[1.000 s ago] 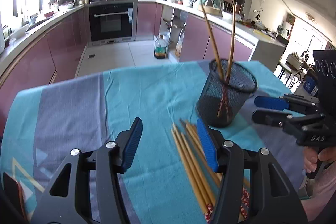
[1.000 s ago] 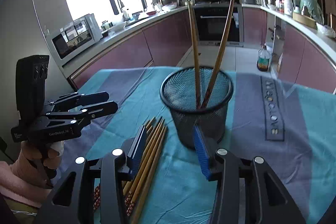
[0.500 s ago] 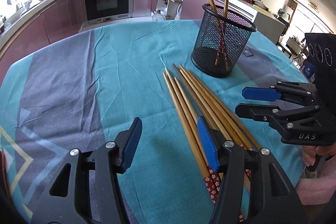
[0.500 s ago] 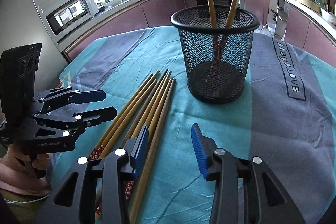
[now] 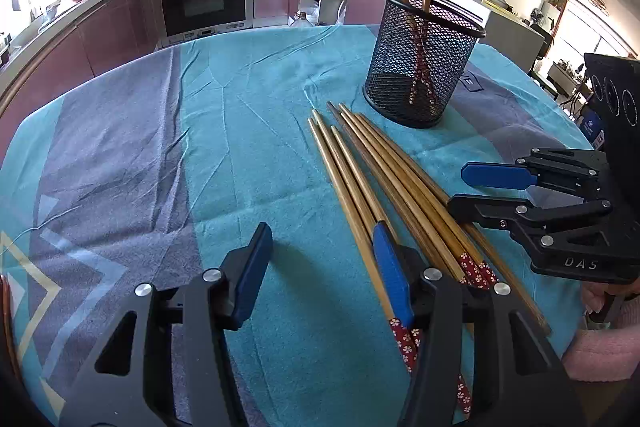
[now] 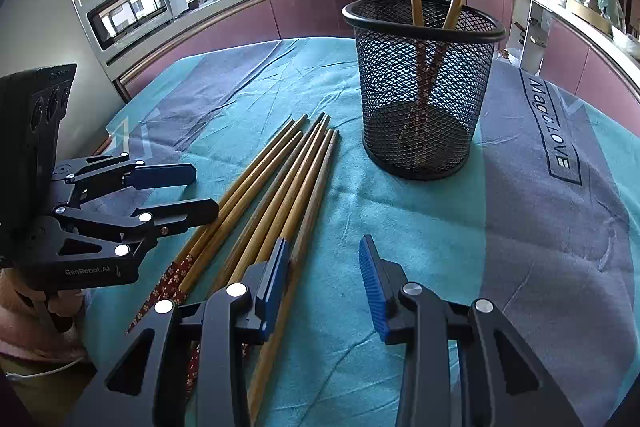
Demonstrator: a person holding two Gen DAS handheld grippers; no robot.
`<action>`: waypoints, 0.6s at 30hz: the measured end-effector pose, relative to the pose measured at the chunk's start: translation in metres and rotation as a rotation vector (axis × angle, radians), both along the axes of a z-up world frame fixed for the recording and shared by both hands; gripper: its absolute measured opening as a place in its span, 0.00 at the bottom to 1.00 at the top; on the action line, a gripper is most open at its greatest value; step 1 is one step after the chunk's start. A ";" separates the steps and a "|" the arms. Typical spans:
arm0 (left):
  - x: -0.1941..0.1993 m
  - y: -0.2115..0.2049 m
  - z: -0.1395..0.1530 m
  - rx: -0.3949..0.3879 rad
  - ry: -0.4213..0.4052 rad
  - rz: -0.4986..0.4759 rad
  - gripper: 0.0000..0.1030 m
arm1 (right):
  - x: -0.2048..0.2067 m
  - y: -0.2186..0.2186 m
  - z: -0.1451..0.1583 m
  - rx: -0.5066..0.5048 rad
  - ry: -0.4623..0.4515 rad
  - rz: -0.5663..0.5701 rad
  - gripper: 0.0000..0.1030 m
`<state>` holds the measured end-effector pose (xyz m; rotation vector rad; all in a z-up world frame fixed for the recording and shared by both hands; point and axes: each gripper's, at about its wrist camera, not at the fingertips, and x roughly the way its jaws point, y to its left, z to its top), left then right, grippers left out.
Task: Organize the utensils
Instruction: 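Move both open tools back to the chopsticks on the cloth, then close the left tool on a chopstick while the right tool grasps another chopstick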
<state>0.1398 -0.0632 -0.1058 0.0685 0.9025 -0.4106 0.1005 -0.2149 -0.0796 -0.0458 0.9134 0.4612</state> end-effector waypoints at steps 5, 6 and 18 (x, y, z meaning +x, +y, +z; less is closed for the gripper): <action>0.000 0.000 0.000 0.014 -0.001 0.003 0.50 | -0.001 0.005 -0.001 -0.018 -0.008 0.001 0.34; 0.000 0.000 -0.001 0.018 -0.004 0.004 0.51 | -0.001 0.007 -0.001 -0.025 -0.011 0.001 0.34; 0.006 -0.002 -0.003 0.061 -0.016 -0.002 0.41 | 0.002 0.011 -0.002 -0.048 -0.016 -0.011 0.24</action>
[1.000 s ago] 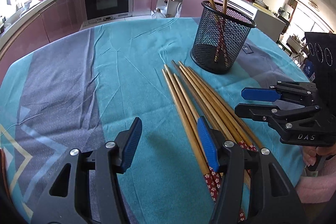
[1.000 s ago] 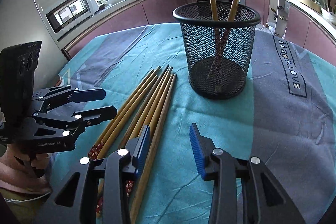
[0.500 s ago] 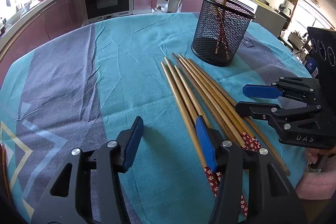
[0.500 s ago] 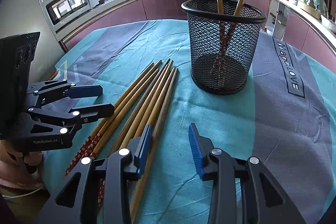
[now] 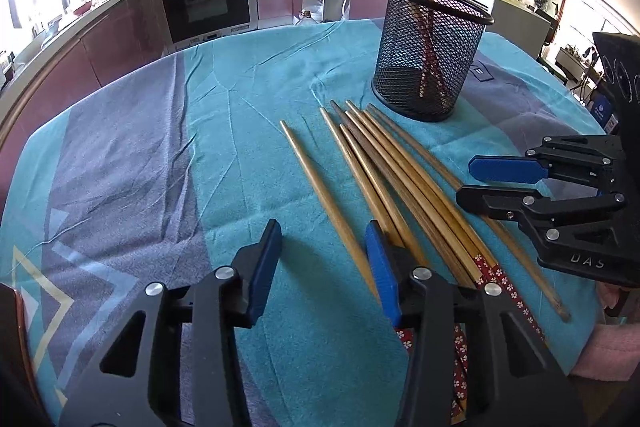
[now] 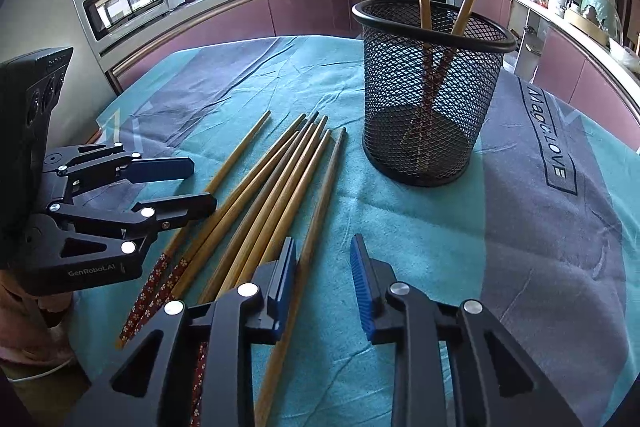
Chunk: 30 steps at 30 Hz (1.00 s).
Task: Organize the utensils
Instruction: 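Close the left tool on a chopstick while the right tool grasps another chopstick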
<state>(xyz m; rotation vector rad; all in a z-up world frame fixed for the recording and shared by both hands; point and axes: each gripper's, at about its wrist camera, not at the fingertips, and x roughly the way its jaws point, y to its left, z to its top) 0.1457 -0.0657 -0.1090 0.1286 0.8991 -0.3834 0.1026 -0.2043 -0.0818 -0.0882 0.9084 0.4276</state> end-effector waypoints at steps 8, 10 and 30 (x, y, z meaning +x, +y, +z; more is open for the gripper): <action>0.010 0.000 -0.001 -0.018 -0.002 0.019 0.35 | 0.010 0.009 -0.001 -0.007 -0.011 -0.007 0.22; 0.012 0.000 -0.001 -0.018 -0.003 0.023 0.33 | 0.013 0.011 -0.001 -0.006 -0.015 -0.008 0.21; 0.014 0.009 0.002 -0.092 0.023 0.073 0.07 | 0.014 -0.008 0.007 0.115 0.005 -0.023 0.05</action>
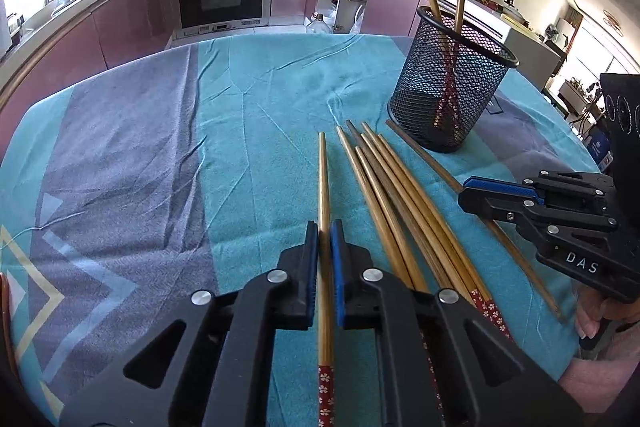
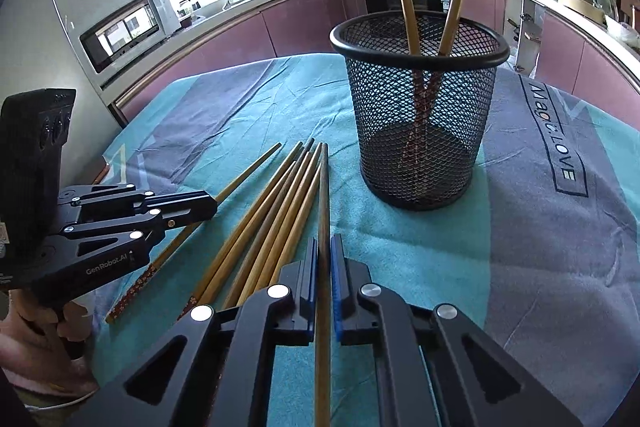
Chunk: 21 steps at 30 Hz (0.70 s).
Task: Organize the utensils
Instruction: 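Close the left tool on a chopstick while the right tool grasps another chopstick, then raise the left tool's chopstick over the mesh cup while the right tool carries its chopstick there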
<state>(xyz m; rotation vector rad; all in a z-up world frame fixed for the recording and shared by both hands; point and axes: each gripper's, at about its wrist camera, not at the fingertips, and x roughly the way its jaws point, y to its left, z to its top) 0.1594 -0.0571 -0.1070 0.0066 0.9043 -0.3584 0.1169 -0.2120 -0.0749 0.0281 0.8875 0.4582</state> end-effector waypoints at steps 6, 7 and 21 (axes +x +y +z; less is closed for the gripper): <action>-0.006 0.001 0.011 -0.022 -0.018 -0.019 0.07 | -0.006 -0.005 0.010 0.033 -0.011 0.011 0.05; -0.007 0.002 0.013 -0.027 -0.022 -0.022 0.07 | -0.007 -0.006 0.012 0.043 -0.014 0.013 0.05; -0.020 0.015 0.063 -0.188 -0.083 -0.093 0.07 | -0.022 -0.023 0.051 0.141 -0.103 0.030 0.05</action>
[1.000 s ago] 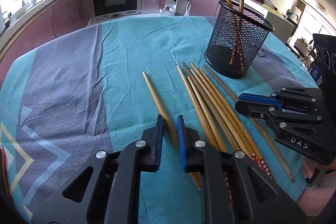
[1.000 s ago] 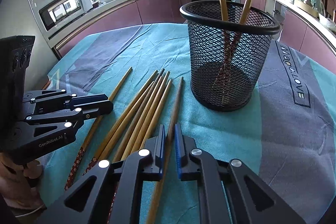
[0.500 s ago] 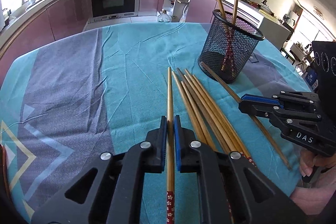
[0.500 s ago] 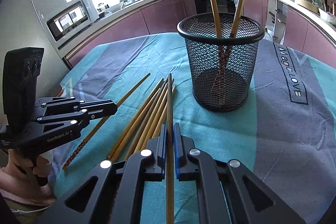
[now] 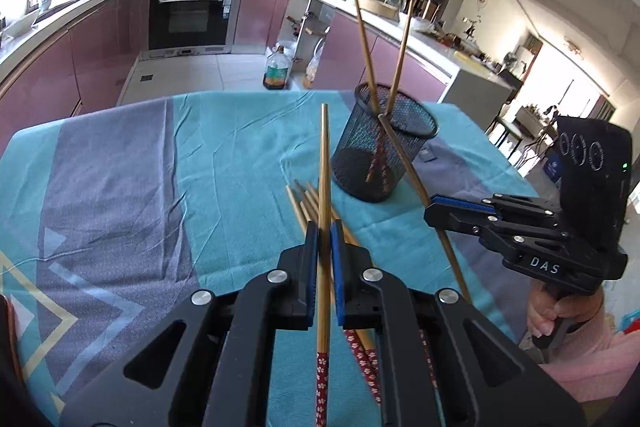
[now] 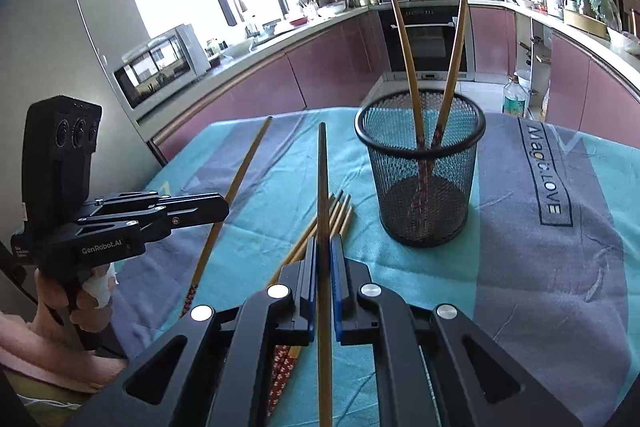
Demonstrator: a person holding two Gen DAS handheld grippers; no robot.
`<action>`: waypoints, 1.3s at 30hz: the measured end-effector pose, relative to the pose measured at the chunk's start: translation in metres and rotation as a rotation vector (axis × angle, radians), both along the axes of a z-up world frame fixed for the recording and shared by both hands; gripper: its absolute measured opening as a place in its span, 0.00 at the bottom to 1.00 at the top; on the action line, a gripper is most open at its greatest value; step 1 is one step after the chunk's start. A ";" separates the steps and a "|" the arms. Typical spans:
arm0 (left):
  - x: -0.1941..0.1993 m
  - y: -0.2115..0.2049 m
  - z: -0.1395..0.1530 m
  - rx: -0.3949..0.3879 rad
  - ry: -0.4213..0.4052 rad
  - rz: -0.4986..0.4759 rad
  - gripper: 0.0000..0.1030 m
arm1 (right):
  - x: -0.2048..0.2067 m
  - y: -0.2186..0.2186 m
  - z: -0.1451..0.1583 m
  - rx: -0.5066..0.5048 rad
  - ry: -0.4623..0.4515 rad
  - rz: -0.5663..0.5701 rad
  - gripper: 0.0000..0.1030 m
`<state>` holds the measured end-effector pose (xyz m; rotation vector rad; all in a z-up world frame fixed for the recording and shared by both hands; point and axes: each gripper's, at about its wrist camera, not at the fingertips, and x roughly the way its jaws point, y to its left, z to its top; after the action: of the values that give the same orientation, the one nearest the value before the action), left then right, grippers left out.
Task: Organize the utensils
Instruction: 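Raise the left tool's chopstick over the mesh cup while the right tool carries its chopstick there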
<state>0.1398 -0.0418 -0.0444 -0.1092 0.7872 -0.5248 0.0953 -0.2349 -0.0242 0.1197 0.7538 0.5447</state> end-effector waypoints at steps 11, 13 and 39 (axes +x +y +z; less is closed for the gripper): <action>-0.017 0.013 0.051 -0.117 -0.113 -0.036 0.07 | -0.008 -0.024 0.035 0.060 -0.110 -0.049 0.05; -0.018 0.014 0.059 -0.127 -0.131 -0.044 0.07 | -0.008 -0.028 0.040 0.065 -0.126 -0.058 0.05; 0.017 -0.018 0.153 -0.189 -0.296 -0.087 0.07 | 0.019 -0.056 0.130 0.062 -0.363 -0.119 0.05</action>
<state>0.1569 -0.0593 0.1084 -0.1683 0.4538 -0.6803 0.1147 -0.2912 0.1061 0.1184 0.3737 0.4603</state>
